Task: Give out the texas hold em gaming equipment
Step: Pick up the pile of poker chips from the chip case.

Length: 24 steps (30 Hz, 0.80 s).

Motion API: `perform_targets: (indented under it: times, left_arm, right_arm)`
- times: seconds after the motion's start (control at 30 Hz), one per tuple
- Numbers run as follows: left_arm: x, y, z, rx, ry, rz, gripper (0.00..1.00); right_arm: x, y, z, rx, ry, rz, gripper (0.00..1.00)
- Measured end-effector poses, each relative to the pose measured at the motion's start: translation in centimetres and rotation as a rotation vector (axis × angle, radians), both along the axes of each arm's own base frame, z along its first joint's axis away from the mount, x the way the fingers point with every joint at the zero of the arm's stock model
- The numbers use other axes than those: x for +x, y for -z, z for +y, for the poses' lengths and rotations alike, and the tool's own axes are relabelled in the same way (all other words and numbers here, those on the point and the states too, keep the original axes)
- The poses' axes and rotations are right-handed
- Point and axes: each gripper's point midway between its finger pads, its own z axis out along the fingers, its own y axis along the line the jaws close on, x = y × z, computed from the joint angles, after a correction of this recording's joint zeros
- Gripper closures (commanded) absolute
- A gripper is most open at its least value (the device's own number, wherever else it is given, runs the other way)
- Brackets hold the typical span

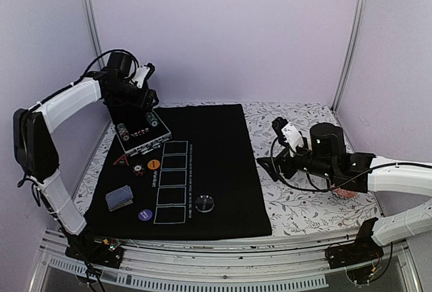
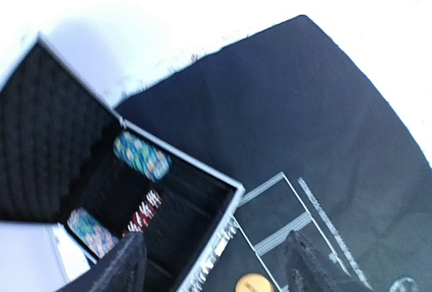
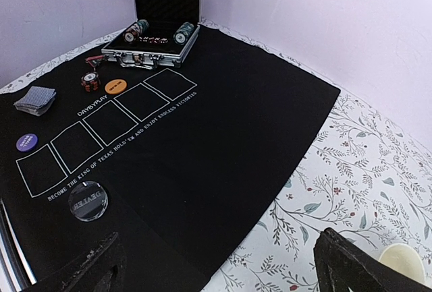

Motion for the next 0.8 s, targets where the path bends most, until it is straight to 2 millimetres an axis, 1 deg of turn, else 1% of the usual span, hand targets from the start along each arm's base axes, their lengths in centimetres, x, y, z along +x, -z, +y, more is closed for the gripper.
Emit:
perform_targets:
  times: [0.07,0.13,0.17,0.23,0.3,0.33,0.43,0.5,0.6,0.8]
  left_arm:
    - [1.5,-0.2,0.0,0.024,0.012,-0.023,0.41]
    - [3.4,0.6,0.4,0.067,0.013,-0.024,0.46]
    - [4.4,1.5,0.7,0.095,0.007,-0.013,0.47]
    - [6.4,3.9,1.2,0.150,-0.004,0.022,0.47]
    - [7.7,6.8,1.8,0.191,-0.017,0.073,0.47]
    - [8.0,8.6,2.2,0.213,-0.022,0.108,0.47]
    - [7.9,13.1,3.5,0.263,-0.039,0.208,0.47]
    - [7.9,14.6,4.2,0.286,-0.053,0.245,0.47]
    - [8.7,15.3,4.8,0.304,-0.067,0.252,0.47]
    - [10.0,14.6,5.0,0.317,-0.082,0.215,0.51]
  right_arm:
    - [-0.2,0.1,-0.1,0.002,-0.005,0.001,0.01]
    - [-0.4,0.2,-0.3,0.002,-0.007,0.001,0.01]
    - [-0.5,0.3,-0.4,0.002,-0.007,0.001,0.01]
    - [-0.6,0.3,-0.5,0.001,-0.007,0.001,0.01]
    - [-0.6,0.4,-0.5,0.001,-0.007,0.000,0.01]
    - [-0.6,0.4,-0.5,0.000,-0.008,0.000,0.01]
    - [-0.6,0.4,-0.5,-0.002,-0.009,-0.001,0.01]
    - [-0.6,0.5,-0.5,-0.006,-0.011,0.000,0.01]
    - [-0.5,0.9,-0.4,-0.015,-0.011,0.006,0.01]
    - [-0.4,1.7,-0.2,-0.031,-0.012,0.021,0.01]
